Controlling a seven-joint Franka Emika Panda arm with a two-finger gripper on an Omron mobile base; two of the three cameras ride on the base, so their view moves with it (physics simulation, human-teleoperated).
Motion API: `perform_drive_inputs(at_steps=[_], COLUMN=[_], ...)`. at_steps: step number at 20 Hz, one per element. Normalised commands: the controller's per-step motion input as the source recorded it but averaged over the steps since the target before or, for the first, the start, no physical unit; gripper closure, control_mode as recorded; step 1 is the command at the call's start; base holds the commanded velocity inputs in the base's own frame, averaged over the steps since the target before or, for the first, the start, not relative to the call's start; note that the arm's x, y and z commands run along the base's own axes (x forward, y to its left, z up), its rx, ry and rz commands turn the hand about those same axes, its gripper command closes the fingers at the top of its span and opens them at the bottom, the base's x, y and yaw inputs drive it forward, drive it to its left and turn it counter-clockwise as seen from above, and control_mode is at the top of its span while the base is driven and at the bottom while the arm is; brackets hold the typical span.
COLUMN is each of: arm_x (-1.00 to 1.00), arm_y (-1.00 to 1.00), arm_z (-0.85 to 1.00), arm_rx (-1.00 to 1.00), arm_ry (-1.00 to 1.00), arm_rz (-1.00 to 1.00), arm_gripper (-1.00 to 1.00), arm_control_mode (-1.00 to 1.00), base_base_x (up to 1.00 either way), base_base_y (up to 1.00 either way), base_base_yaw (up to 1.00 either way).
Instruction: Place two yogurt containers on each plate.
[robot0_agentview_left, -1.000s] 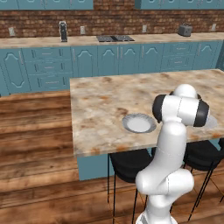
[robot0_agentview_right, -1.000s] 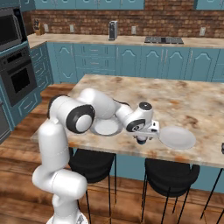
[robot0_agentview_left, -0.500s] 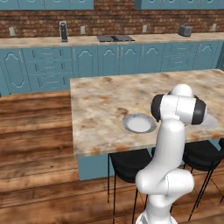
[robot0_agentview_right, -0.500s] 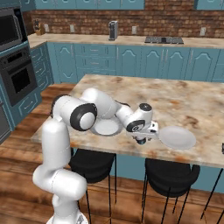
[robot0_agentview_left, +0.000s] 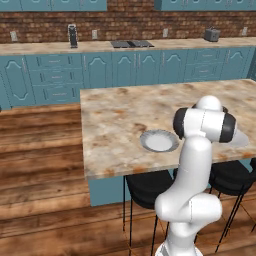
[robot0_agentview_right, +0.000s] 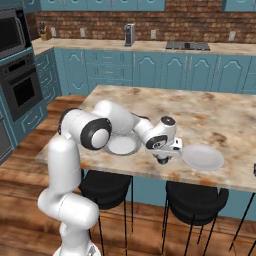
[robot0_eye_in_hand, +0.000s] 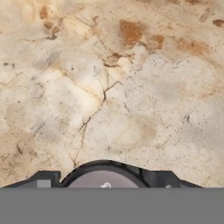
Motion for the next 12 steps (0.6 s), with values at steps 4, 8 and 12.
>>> perform_drive_inputs(at_steps=[4,8,12], arm_x=[0.0,0.01,0.03], arm_y=[0.0,0.0,0.09], arm_z=[0.26,0.25,0.27], arm_rx=[0.08,0.19,0.19], arm_ry=[0.0,0.0,0.0], arm_rz=[0.0,0.0,0.0], arm_gripper=[1.0,1.0,1.0], arm_control_mode=[-1.0,-1.0,-1.0], base_base_x=[0.0,0.0,0.0], base_base_y=[0.0,0.0,0.0], base_base_yaw=[0.0,0.0,0.0])
